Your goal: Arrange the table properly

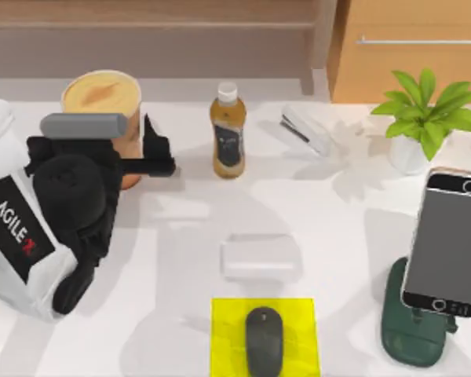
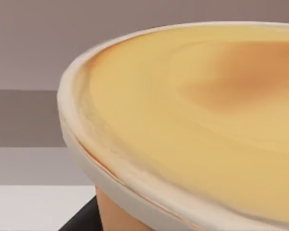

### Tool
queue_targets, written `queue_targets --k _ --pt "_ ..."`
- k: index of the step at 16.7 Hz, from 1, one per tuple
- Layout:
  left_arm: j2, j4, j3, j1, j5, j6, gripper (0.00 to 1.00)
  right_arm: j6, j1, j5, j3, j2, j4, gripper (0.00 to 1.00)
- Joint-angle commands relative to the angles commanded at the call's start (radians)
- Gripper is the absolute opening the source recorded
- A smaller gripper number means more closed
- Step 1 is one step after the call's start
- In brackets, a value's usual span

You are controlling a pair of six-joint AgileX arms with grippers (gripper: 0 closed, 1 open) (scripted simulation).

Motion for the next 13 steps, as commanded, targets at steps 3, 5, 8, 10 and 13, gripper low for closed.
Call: queue_targets --k 3,5,8,10,13 --pt "0.0 0.0 0.0 0.0 0.0 0.0 0.62 0.0 0.0 0.0 0.0 0.0 0.0 1.0" --pt "0.0 0.0 0.0 0.0 0.0 0.0 0.47 0.0 0.0 0.0 0.0 0.0 0.0 1.0" --pt "0.0 0.0 0.0 0.0 0.0 0.0 0.25 0.0 0.0 0.0 0.0 0.0 0.0 1.0" --pt "0.0 0.0 0.0 0.0 0.0 0.0 0.1 0.0 0.0 0.0 0.0 0.0 0.0 1.0" --pt "0.0 0.0 0.0 0.0 0.0 0.0 0.0 0.0 0.0 0.0 0.0 0.0 0.0 1.0"
